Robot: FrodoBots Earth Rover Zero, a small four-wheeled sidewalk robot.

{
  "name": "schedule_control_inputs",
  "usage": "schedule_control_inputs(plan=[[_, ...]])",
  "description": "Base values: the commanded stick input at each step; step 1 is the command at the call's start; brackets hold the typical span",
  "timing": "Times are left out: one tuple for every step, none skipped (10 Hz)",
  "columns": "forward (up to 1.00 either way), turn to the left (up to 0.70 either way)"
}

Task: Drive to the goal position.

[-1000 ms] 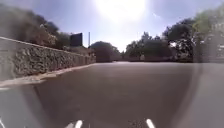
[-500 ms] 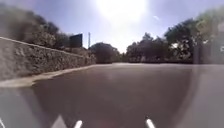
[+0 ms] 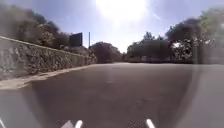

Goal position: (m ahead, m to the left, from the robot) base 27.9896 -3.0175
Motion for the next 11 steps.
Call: schedule_control_inputs(plan=[[0.85,-0.34],[0.85,-0.34],[0.85,0.00],[0.85,0.00],[0.85,0.00],[0.85,0.00],[0.85,0.00],[0.85,0.00],[0.85,0.00],[0.85,0.00],[0.85,0.00]])
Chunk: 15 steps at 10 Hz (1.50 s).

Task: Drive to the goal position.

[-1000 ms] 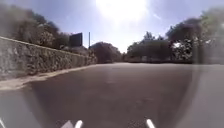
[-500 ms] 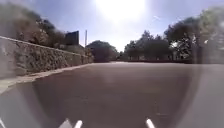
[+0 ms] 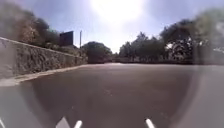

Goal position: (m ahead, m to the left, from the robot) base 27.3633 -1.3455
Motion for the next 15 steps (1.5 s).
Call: schedule_control_inputs(plan=[[0.85,0.00],[0.85,0.00],[0.85,0.00],[0.85,0.00],[0.85,0.00],[0.85,0.00],[0.85,0.00],[0.85,0.00],[0.85,0.00],[0.85,0.00],[0.85,0.00],[0.85,0.00],[0.85,0.00],[0.85,0.00],[0.85,0.00]])
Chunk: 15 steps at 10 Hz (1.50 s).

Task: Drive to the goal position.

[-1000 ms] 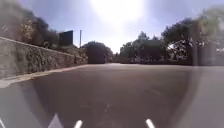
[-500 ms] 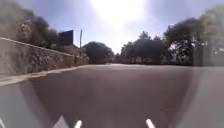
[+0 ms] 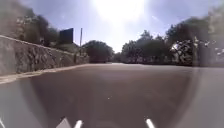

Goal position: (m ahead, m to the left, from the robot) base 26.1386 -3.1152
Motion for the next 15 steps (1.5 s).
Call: schedule_control_inputs(plan=[[0.85,0.00],[0.85,0.00],[0.85,0.00],[0.85,0.00],[0.85,0.00],[0.85,0.00],[0.85,0.00],[0.85,0.00],[0.85,0.00],[0.85,0.00],[0.85,0.00],[0.85,0.00],[0.85,0.00],[0.85,0.00],[0.85,0.00]])
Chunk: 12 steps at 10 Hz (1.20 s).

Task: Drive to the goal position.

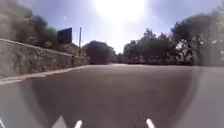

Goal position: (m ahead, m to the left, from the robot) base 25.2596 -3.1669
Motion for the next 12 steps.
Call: schedule_control_inputs(plan=[[0.85,0.00],[0.85,0.00],[0.85,0.00],[0.85,0.00],[0.85,0.00],[0.85,0.00],[0.85,0.00],[0.85,0.00],[0.85,0.00],[0.85,0.00],[0.85,0.00],[0.85,0.00]])
